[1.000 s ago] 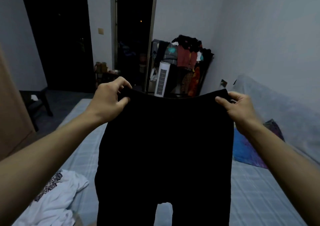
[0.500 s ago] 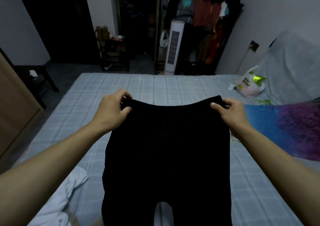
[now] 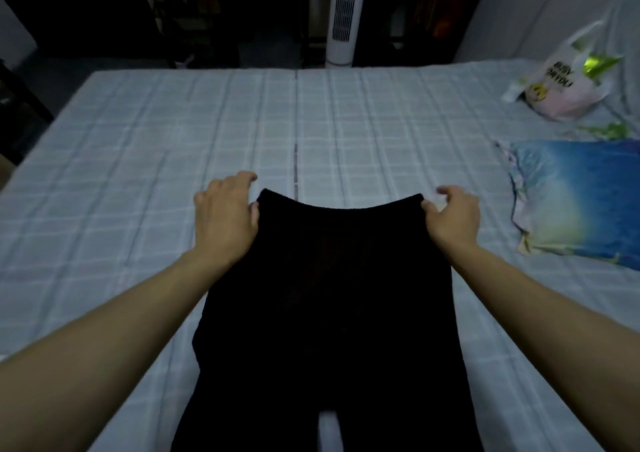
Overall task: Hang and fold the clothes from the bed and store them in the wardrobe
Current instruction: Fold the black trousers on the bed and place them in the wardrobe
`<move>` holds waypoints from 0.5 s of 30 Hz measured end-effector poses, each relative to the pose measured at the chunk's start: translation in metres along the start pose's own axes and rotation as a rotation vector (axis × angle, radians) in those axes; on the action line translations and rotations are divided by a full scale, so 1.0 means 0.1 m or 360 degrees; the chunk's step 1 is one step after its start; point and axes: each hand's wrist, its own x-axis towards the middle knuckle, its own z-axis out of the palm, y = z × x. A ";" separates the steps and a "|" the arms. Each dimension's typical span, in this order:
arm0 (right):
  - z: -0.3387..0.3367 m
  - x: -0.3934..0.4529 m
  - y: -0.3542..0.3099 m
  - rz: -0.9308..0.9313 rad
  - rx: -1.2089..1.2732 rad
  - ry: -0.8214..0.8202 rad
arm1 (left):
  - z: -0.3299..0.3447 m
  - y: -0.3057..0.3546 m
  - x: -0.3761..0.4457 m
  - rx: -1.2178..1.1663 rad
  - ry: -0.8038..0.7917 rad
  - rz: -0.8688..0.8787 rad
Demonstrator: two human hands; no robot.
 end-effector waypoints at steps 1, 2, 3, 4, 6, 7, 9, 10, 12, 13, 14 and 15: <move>0.12 -0.04 0.09 -0.0077 -0.0150 0.0072 | 0.20 -0.01 -0.07 0.0079 0.0047 0.0049; 0.26 -0.11 0.17 -0.0199 -0.0240 0.0071 | 0.41 -0.02 -0.17 0.0107 0.0027 0.0105; 0.40 -0.21 0.27 -0.0353 -0.0311 0.0006 | 0.62 -0.03 -0.29 0.0141 -0.0055 0.0163; 0.55 -0.32 0.39 -0.0501 -0.0400 -0.0111 | 0.84 -0.06 -0.42 0.0214 -0.0175 0.0214; 0.84 -0.49 0.65 -0.0688 -0.0653 -0.0359 | 1.22 -0.16 -0.64 0.0372 -0.0419 0.0248; 0.97 -0.53 0.79 -0.0731 -0.0808 -0.0450 | 1.39 -0.24 -0.68 0.0411 -0.0519 0.0242; 1.18 -0.51 1.10 -0.0729 -0.1075 -0.0567 | 1.64 -0.42 -0.69 0.0465 -0.0660 0.0222; 1.26 -0.48 1.24 -0.0713 -0.1147 -0.0586 | 1.75 -0.52 -0.68 0.0499 -0.0690 0.0232; 1.42 -0.43 1.46 -0.0741 -0.1180 -0.0540 | 1.95 -0.69 -0.66 0.0555 -0.0696 0.0254; 1.50 -0.42 1.55 -0.0766 -0.1165 -0.0498 | 2.05 -0.76 -0.67 0.0568 -0.0673 0.0257; 1.57 -0.41 1.63 -0.0781 -0.1149 -0.0460 | 2.14 -0.81 -0.69 0.0573 -0.0631 0.0251; 1.62 -0.40 1.68 -0.0793 -0.1145 -0.0422 | 2.20 -0.83 -0.71 0.0591 -0.0582 0.0249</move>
